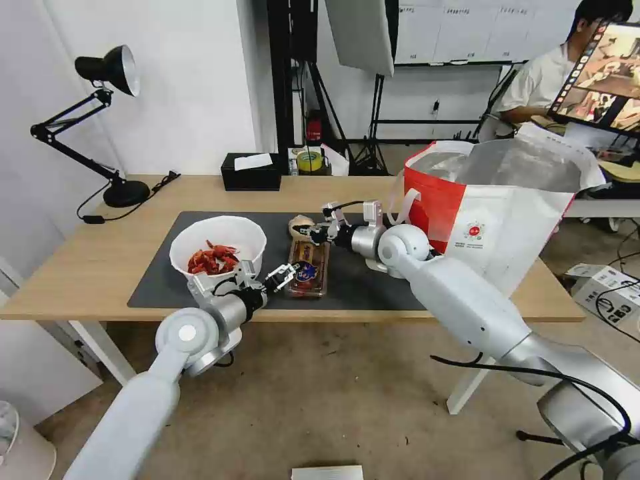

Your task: Pick up the trash from the table and place it into the takeout bag.

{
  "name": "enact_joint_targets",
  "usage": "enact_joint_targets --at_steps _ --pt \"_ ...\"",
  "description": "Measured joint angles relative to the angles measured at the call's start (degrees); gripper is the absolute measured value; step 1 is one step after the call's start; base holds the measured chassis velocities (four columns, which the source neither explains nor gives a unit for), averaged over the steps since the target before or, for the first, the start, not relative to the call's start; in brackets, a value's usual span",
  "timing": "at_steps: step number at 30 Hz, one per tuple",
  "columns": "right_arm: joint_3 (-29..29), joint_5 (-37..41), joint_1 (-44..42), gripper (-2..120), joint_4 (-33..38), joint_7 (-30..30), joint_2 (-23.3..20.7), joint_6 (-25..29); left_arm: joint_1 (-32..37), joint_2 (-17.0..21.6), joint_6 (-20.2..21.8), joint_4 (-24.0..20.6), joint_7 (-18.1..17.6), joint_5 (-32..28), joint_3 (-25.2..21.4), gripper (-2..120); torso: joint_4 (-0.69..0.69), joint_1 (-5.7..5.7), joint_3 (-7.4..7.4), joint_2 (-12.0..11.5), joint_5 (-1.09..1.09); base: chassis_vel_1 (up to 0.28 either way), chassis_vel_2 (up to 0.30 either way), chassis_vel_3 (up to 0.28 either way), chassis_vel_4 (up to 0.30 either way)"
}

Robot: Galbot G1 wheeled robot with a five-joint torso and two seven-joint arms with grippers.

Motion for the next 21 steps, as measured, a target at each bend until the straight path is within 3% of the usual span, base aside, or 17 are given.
enact_joint_targets --at_steps 21 --pt "-1.0 -1.8 -0.8 0 -2.4 -0.3 0.7 -0.7 -1.1 -1.6 -0.3 1.6 -0.3 0.0 0.5 100 0.00 0.00 0.00 0.0 0.00 0.000 0.000 0.000 0.000"
